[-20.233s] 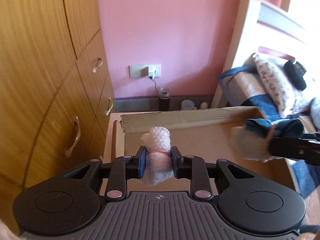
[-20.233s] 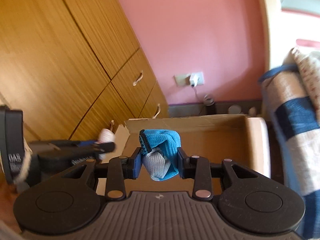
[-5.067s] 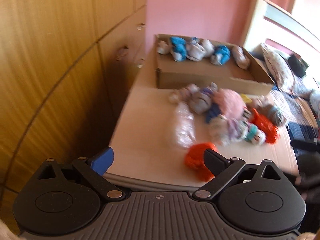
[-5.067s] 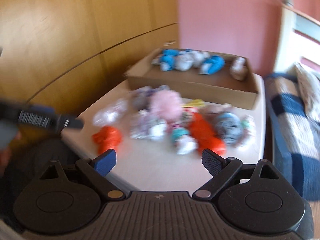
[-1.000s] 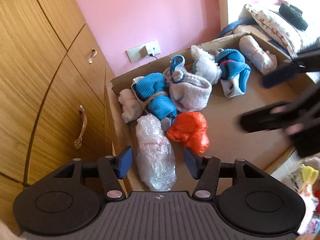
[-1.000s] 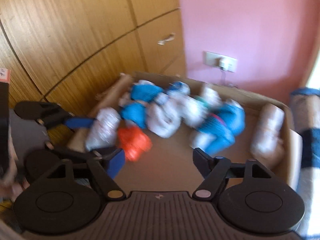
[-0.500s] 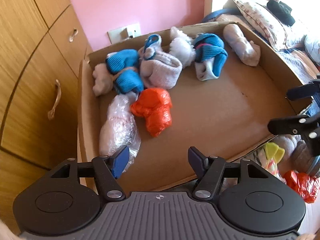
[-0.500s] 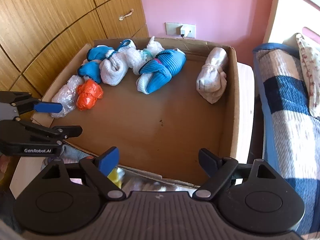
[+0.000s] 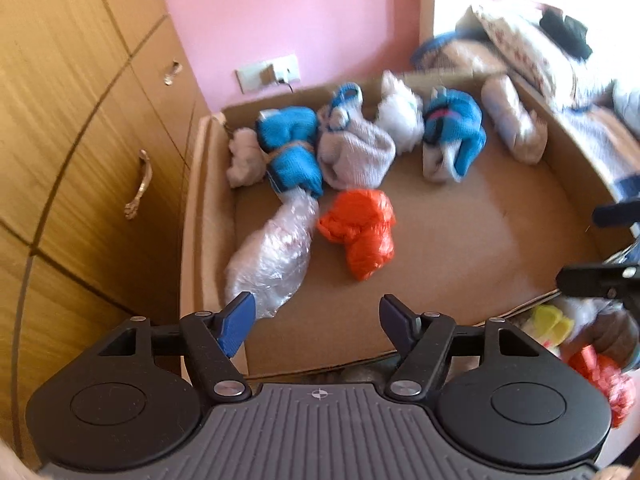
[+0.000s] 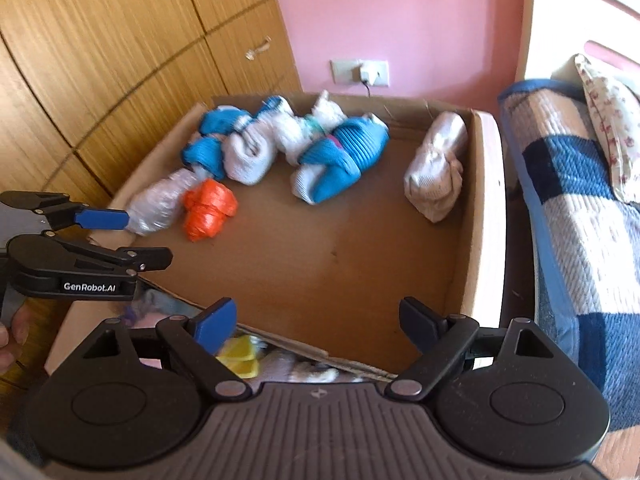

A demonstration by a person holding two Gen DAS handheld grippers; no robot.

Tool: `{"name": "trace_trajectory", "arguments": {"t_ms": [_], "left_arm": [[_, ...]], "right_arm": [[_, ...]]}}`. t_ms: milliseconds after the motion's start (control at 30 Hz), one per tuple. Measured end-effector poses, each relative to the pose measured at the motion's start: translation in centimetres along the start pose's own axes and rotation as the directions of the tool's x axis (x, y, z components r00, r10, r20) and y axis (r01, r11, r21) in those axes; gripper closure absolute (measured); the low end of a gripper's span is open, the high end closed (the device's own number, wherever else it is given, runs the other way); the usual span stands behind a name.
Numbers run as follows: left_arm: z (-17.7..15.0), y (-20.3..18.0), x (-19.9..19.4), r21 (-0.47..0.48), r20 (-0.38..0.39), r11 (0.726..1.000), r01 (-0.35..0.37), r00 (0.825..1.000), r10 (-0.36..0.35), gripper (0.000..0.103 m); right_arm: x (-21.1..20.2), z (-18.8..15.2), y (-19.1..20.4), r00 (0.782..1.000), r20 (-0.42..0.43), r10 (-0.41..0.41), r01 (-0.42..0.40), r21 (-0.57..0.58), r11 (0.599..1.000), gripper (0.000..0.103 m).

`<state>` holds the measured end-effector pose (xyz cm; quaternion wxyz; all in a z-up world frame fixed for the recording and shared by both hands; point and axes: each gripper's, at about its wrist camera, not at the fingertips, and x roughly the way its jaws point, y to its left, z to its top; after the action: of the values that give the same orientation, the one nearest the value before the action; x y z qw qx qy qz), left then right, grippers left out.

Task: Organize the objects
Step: 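Move both grippers back over the pile of clothes, then grasp the white bundle with lilac band with the left gripper while the right grasps the grey-blue sock roll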

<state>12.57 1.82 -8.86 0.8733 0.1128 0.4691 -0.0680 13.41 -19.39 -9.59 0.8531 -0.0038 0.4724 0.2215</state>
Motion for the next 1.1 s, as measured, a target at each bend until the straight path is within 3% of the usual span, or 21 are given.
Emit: {"name": "trace_trajectory", "arguments": {"t_ms": [133, 233, 367, 467, 633, 833, 967, 1100], "left_arm": [[-1.6, 0.2, -3.7, -0.067, 0.085, 0.998, -0.015, 0.996, 0.021, 0.024], [-4.1, -0.2, -6.6, -0.128, 0.133, 0.992, -0.021, 0.990, 0.038, 0.018], [-8.2, -1.2, -8.1, -0.196, 0.126, 0.981, 0.005, 0.992, 0.020, 0.016], [-10.5, -3.0, -8.2, -0.201, 0.116, 0.979, 0.037, 0.993, -0.014, 0.014], [-11.4, -6.0, -7.2, -0.143, 0.085, 0.987, 0.072, 0.995, -0.061, 0.014], [-11.3, -7.9, -5.5, -0.103, 0.058, 0.992, 0.070, 0.996, -0.064, 0.014], [-11.0, -8.1, -5.0, -0.089, 0.062, 0.994, 0.065, 0.996, -0.060, 0.014], [-10.8, -8.3, -5.1, -0.089, 0.070, 0.993, 0.072, 0.995, -0.066, 0.014]], "right_arm": [[-3.6, -1.5, 0.0, 0.995, 0.099, -0.003, 0.000, 0.032, 0.999, 0.016], [-6.9, -4.2, -0.6, 0.978, 0.204, -0.035, 0.024, 0.058, 0.998, 0.008], [-8.9, -8.9, -0.9, 0.953, 0.282, -0.110, 0.100, 0.051, 0.994, 0.007], [-8.1, -10.8, 0.0, 0.951, 0.261, -0.167, 0.160, 0.050, 0.986, 0.009], [-7.3, -10.1, 0.4, 0.951, 0.263, -0.164, 0.166, 0.014, 0.986, 0.006], [-7.5, -10.6, -2.2, 0.962, 0.246, -0.119, 0.085, 0.144, 0.986, 0.009], [-7.2, -10.9, -4.0, 0.969, 0.229, -0.092, 0.033, 0.248, 0.968, 0.018], [-7.0, -10.7, -3.4, 0.968, 0.237, -0.083, 0.031, 0.215, 0.976, 0.022]]}}
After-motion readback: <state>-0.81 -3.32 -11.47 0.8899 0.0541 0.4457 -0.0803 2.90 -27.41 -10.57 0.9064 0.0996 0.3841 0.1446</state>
